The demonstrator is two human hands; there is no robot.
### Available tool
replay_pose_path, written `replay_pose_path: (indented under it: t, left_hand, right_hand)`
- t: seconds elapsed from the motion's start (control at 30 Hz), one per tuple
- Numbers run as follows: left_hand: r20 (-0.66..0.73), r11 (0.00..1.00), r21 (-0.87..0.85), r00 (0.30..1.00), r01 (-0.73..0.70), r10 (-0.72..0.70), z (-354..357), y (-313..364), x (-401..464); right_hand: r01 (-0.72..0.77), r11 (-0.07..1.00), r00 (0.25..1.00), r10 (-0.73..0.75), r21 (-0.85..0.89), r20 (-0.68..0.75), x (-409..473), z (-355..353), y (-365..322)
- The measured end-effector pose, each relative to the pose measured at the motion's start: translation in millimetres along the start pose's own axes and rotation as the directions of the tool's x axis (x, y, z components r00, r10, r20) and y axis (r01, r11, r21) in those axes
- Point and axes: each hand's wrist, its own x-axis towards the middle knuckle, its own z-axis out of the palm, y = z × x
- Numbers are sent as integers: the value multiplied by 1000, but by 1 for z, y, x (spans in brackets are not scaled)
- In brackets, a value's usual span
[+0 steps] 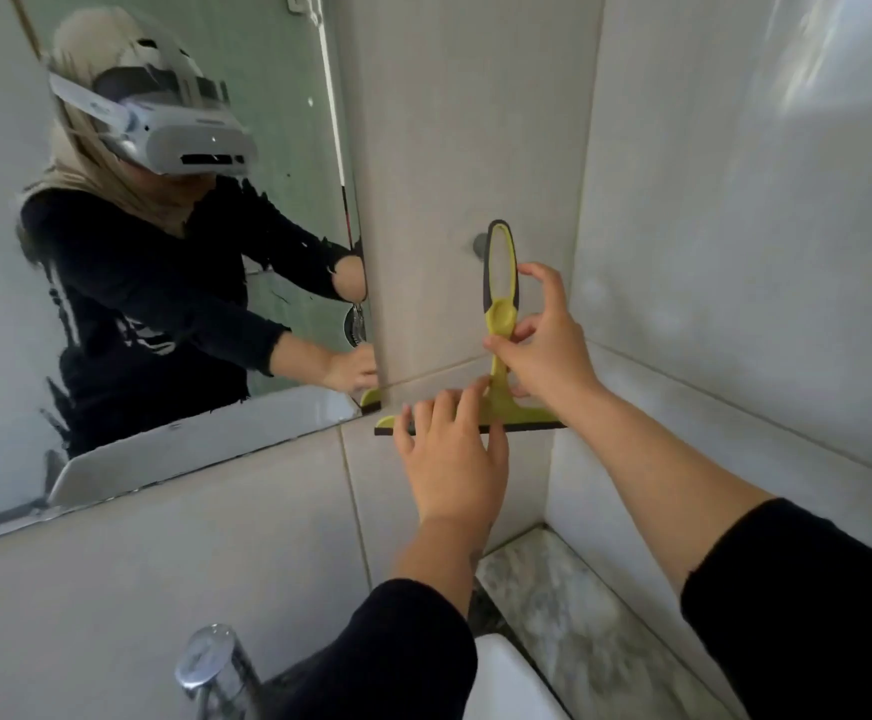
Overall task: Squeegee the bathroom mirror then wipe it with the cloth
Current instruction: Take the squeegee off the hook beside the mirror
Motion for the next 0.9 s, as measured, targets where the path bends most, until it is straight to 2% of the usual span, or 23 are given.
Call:
replay_pose_path:
  t: [0.23,0.4,0.53,0.57,0.63,0.7,0.73,0.77,0.83,0.9]
  left_hand:
    - [-199,999,48,980,13,-3,-77,13,13]
    - [-196,985,173,981,22,13,-143,1,24]
    - [-214,966,256,977,38,18,-204,-8,32]
    - [-214,961,274,977,44,17,-218,-11,34]
    - [-220,951,304,975,56,13,-247,-18,38]
    - [-224,935,349,974,59,22,-276,-28,42]
    - [-223,925,375,974,57,30,-290,-34,45]
    - [-223,915,399,974,54,39,-303,-39,47]
    - [-228,895,443,972,52,56,-328,-50,51]
    - [-233,876,479,970,57,64,-350,-58,52]
  right_hand:
    - [-87,981,991,68,174,117,-25,-20,-81]
    - [-4,983,995,-15,182,103,-39,-9,-135]
    - [8,955,984,-60,295,168,-52,-2,-182]
    - [32,957,980,-88,289,181,-54,0,-194]
    - [195,968,966,-218,160,142,-58,4,-215]
    - [440,894,898,-435,-81,67,-62,4,-236]
    - [559,800,827,-557,-216,75,-64,4,-246]
    - [661,672,738,-662,-333,129,-66,4,-257]
    - [794,403,558,-781,-455,281,-65,8,-274]
    - [842,234,436,-826,-487,357,-63,16,-291]
